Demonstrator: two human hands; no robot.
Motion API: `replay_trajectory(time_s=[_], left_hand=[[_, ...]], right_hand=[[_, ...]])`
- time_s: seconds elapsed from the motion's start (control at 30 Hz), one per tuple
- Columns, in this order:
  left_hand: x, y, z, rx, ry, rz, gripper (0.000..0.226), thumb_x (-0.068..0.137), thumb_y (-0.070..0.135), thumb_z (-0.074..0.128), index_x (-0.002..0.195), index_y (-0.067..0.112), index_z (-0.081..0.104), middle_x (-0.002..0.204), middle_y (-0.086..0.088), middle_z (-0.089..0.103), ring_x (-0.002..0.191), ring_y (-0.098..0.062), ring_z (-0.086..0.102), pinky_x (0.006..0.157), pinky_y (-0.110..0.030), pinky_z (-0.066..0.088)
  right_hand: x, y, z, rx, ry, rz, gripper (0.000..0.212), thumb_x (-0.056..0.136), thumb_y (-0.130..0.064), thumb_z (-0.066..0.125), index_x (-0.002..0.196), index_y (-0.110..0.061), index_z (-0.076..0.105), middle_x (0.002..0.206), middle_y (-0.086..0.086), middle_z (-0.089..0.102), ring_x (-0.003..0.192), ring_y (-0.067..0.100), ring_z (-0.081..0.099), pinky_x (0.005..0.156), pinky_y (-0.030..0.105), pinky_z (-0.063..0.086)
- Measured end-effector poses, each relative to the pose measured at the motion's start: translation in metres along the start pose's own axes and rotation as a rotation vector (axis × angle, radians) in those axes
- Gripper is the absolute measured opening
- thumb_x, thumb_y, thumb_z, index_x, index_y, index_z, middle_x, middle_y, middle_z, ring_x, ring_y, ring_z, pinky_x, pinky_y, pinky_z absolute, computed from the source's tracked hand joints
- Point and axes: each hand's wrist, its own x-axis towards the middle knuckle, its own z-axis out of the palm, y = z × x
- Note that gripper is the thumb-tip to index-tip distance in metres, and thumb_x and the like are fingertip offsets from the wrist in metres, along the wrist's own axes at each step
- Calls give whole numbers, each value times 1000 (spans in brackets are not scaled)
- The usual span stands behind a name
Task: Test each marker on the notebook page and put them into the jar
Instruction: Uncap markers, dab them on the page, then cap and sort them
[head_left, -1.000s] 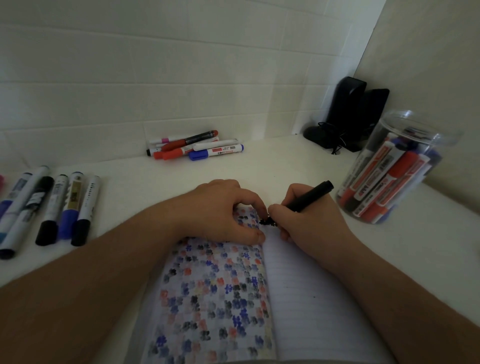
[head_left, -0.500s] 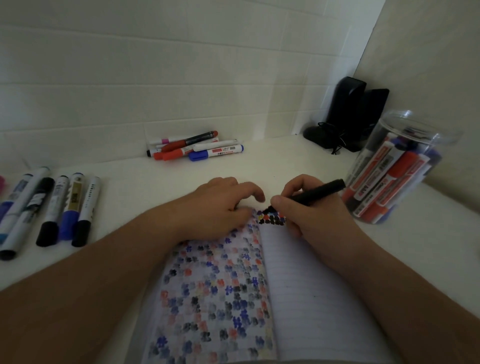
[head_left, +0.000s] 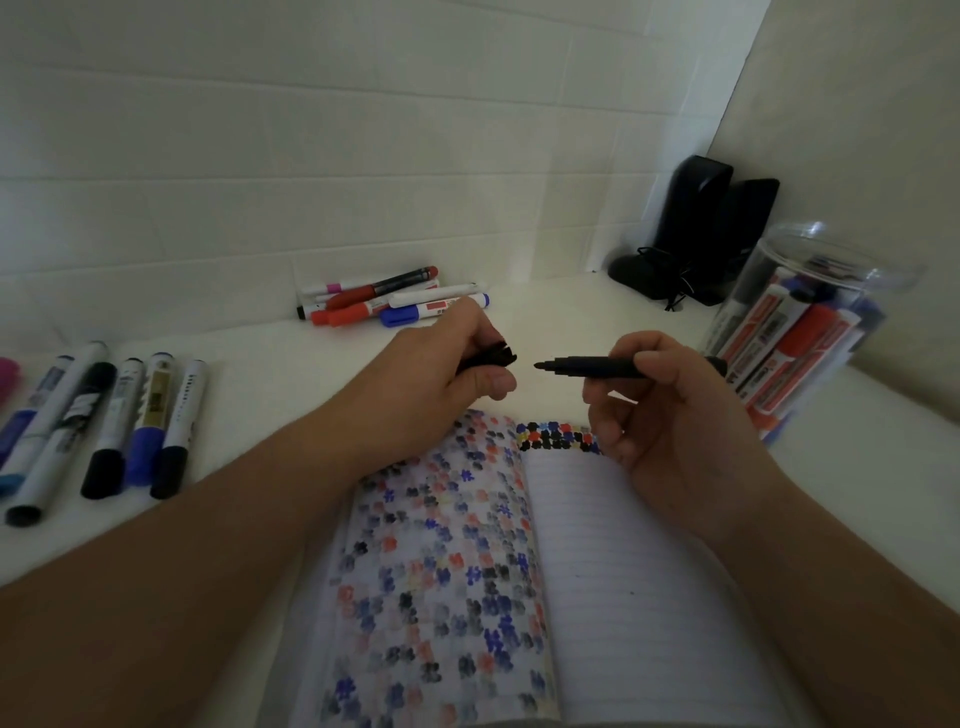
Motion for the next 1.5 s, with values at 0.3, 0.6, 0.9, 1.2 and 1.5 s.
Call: replay_trajectory(time_s=[0.3, 0.6, 0.9, 1.2, 1.5], left_hand=[[-5, 8, 4, 59, 2, 60, 20, 90, 45, 66, 105, 40, 53, 96, 29, 62, 95, 7, 62, 81, -13, 51], [-6, 11, 6, 68, -7, 57, 19, 94, 43, 62, 109, 35, 54, 92, 24, 63, 89, 13, 59, 73, -3, 43], [-6, 12, 9, 93, -8, 70, 12, 100, 37, 57, 108, 29, 55, 80, 20, 59, 78, 12, 56, 64, -6, 39], [-7, 15, 12, 122, -9, 49, 10, 102, 35, 52, 107, 28, 49, 88, 12, 60, 78, -2, 57, 62, -14, 41], [-5, 20, 15, 223, 56, 114, 22, 102, 31, 50, 114, 12, 52, 95, 0, 62, 79, -8, 54, 67, -19, 41]], right_hand=[[-2, 1, 5, -84, 21, -14, 20, 103, -8, 48, 87, -12, 58, 75, 17, 67, 55, 22, 53, 46, 25, 47], [-2, 6, 8, -223, 11, -129, 18, 101, -13, 60, 86, -17, 68, 81, 15, 72, 61, 22, 59, 53, 28, 51], [0, 13, 7, -252, 0, -145, 10, 100, -17, 63, 91, -17, 68, 87, 16, 74, 67, 27, 62, 57, 30, 52], [-1, 13, 7, -306, -3, -228, 5, 91, -22, 69, 94, -17, 71, 86, 15, 76, 71, 25, 68, 66, 36, 56], [0, 18, 19, -188, 52, -177, 14, 98, -24, 66, 85, -19, 70, 87, 18, 76, 74, 26, 70, 66, 34, 57]])
